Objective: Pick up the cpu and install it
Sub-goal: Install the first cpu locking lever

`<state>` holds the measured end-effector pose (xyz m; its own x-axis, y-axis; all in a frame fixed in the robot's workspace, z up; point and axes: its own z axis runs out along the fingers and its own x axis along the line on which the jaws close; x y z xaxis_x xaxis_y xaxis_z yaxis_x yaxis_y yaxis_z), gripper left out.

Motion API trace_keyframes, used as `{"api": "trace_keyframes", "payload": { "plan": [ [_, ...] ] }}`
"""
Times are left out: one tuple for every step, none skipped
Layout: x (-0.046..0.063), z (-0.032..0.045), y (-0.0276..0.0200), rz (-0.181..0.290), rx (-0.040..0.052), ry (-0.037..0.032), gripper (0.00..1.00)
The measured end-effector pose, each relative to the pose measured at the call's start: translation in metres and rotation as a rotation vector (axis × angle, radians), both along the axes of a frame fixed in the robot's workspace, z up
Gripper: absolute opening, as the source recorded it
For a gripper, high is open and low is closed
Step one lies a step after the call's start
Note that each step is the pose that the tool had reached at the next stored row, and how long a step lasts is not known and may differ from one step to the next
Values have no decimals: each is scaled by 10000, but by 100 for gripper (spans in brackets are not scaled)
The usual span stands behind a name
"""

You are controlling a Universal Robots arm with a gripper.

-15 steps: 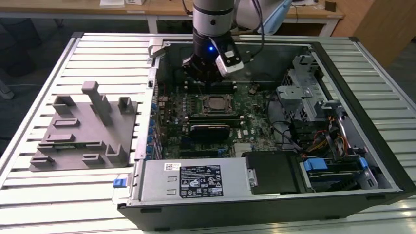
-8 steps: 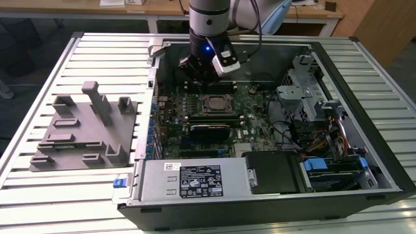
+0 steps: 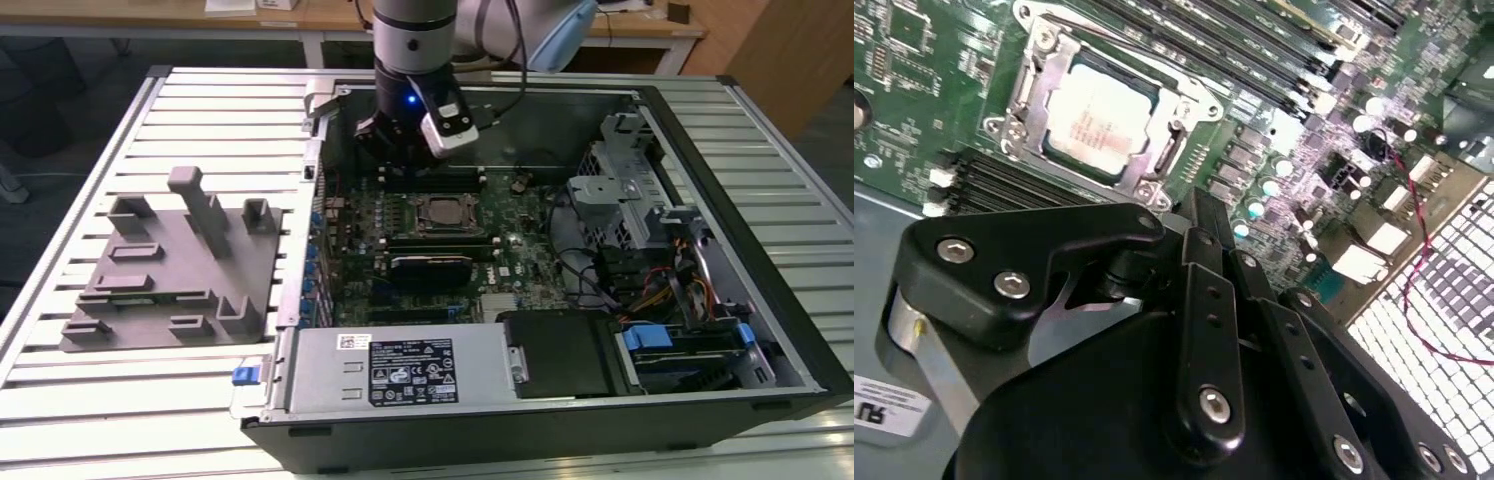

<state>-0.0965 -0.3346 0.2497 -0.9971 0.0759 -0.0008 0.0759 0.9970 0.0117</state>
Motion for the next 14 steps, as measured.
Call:
{"api": "trace_keyframes", "payload": {
  "plan": [
    [-17, 0, 3, 4, -1, 0, 11],
    [-32, 0, 8, 8, -2, -1, 11],
    [-47, 1, 12, 11, -2, -2, 11],
    [-61, 1, 16, 14, -2, -4, 11],
    [-71, 0, 20, 15, -1, -5, 11],
    [-81, 0, 22, 18, -1, -6, 11],
    [-93, 0, 25, 20, -1, -7, 11],
    [-100, 0, 34, 22, -2, -6, 11],
    [-108, 0, 46, 26, -3, -6, 11],
    [-116, -1, 57, 27, -2, -6, 11],
    [-123, -1, 72, 29, -2, -6, 11],
    [-131, -1, 87, 32, -2, -6, 11],
    [-139, -1, 100, 34, -2, -6, 11],
    [-147, -2, 115, 36, -2, -6, 11]
  ]
}}
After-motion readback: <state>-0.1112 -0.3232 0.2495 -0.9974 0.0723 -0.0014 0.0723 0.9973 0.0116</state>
